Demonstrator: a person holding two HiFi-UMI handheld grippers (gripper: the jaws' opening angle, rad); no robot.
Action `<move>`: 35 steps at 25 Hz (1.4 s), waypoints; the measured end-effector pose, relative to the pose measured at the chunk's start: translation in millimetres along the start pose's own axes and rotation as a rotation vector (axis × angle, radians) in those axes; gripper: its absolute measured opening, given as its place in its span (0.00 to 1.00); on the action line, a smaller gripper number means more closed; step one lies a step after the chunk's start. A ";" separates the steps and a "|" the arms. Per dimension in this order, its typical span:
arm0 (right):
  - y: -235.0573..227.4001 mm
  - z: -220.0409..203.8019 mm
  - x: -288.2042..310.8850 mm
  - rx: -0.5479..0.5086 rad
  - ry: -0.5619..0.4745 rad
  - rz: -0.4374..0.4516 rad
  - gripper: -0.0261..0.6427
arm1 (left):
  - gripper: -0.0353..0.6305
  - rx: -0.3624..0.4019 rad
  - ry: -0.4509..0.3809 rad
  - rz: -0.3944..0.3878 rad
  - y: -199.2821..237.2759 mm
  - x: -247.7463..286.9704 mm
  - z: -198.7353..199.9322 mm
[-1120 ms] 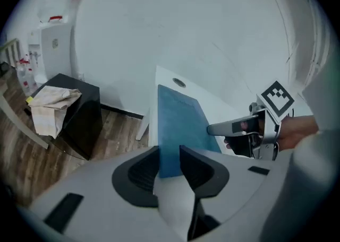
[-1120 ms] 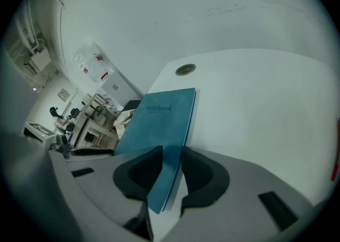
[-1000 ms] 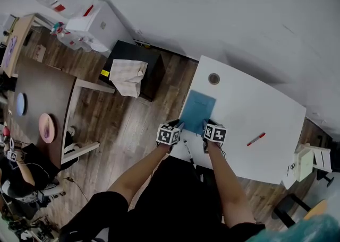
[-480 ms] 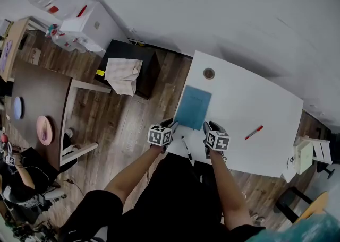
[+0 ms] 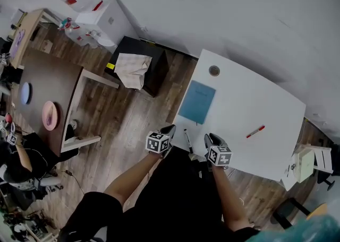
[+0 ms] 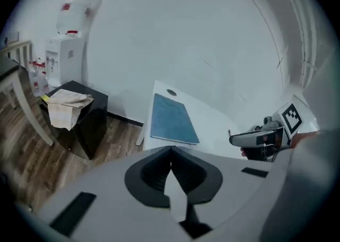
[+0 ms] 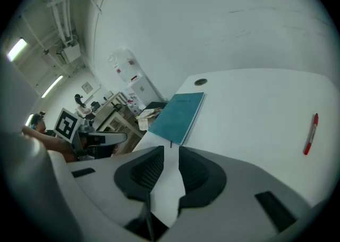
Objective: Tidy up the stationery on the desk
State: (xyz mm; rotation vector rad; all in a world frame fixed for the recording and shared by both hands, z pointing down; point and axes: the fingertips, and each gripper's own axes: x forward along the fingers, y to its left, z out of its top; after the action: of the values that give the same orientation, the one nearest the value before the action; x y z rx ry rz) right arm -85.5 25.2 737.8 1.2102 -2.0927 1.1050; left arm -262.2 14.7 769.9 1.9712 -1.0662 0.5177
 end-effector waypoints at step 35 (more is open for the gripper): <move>73.4 -82.7 29.6 -0.150 0.123 -0.034 0.18 | 0.08 0.275 0.066 -0.069 -59.2 -58.9 -74.5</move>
State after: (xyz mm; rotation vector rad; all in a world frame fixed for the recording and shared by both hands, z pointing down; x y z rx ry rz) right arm -163.2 100.3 775.7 1.0755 -2.0147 0.9635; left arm -244.2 122.6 746.5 2.2043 -0.9215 0.7175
